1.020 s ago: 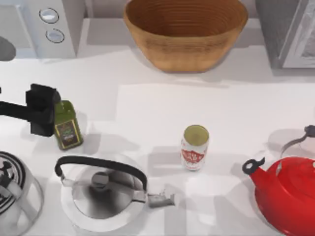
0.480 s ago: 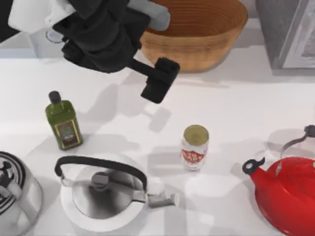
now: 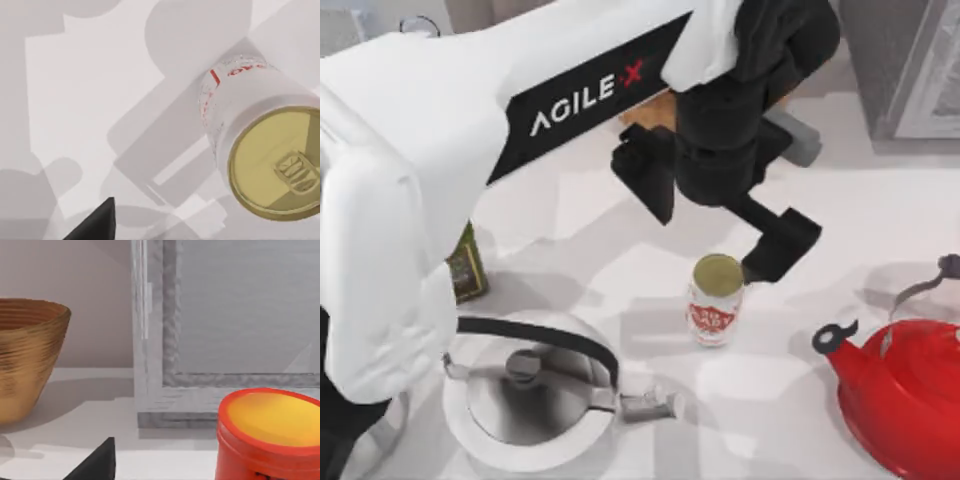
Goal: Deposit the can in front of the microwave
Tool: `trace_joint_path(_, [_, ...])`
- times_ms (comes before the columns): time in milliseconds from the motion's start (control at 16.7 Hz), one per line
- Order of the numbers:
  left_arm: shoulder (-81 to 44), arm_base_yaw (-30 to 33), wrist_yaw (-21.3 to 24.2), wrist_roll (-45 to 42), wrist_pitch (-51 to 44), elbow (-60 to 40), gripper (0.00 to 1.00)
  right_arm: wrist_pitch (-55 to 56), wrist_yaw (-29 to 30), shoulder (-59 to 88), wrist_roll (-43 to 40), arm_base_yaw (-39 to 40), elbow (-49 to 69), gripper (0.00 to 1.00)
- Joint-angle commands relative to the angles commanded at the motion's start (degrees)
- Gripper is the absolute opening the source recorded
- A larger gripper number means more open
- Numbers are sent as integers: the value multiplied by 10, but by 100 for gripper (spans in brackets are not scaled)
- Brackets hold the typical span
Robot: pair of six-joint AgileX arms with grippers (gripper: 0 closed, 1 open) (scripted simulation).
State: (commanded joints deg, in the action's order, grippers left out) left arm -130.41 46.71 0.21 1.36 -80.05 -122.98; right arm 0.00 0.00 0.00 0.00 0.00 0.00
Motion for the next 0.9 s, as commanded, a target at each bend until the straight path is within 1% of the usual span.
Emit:
trace_joint_path(180, [-40,14,0,0,-24,-40,100,0,0,0,0,0,0,100])
trace_joint_path(540, [-41,12,0,0,-22,-38,100,0,0,0,0,0,0,100])
trace_joint_path(660, [-41,14,0,-1,-1,-17,100,0,0,0,0,0,0,100])
trace_joint_path(900, [-41,13,0,-1,79,61,100,0,0,0,0,0,0,100])
